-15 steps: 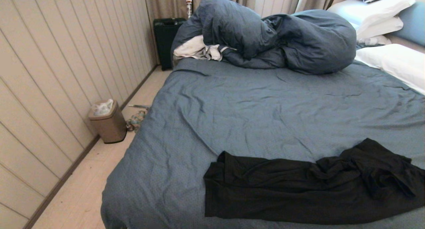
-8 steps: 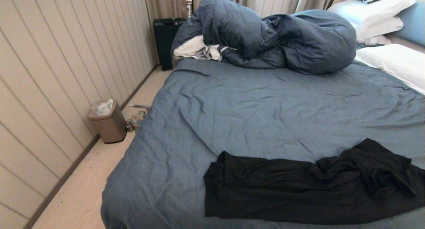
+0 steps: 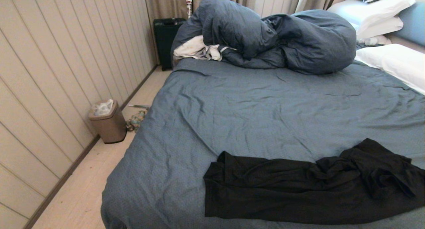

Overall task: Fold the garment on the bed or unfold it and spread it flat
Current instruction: Unford the black T-shirt

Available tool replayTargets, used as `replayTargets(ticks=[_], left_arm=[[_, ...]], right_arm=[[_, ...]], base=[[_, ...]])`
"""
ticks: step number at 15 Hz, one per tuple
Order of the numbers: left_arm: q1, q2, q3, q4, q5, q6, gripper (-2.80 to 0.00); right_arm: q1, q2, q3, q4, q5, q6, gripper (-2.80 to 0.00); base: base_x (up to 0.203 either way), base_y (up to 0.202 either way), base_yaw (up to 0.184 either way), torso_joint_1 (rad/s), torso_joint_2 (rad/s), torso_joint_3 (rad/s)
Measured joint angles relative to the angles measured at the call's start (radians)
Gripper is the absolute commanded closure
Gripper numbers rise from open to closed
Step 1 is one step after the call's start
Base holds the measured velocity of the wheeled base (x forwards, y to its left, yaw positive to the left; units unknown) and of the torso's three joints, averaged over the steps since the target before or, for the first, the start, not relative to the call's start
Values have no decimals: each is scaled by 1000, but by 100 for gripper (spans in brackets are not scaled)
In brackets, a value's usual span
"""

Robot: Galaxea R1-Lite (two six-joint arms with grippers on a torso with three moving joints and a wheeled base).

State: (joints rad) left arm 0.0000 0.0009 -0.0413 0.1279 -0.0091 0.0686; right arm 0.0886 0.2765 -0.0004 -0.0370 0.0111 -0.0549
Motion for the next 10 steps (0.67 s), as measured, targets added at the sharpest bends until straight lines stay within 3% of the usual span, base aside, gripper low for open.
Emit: replayTargets(ticks=[3,8,10], left_arm=[[0,0,0,-1,0,-4,0],[0,1,-11,-3,-2,0,0],[0,25,-104,13,-24,-24,0]], right_arm=[[-120,-15,0,3,3,-32,0],[-102,-156,-12,77,8,-44,0],[-94,-212,-17,92,9,-44,0]], base=[[0,0,0,0,0,0],[0,0,0,0,0,0],[0,0,0,0,0,0]])
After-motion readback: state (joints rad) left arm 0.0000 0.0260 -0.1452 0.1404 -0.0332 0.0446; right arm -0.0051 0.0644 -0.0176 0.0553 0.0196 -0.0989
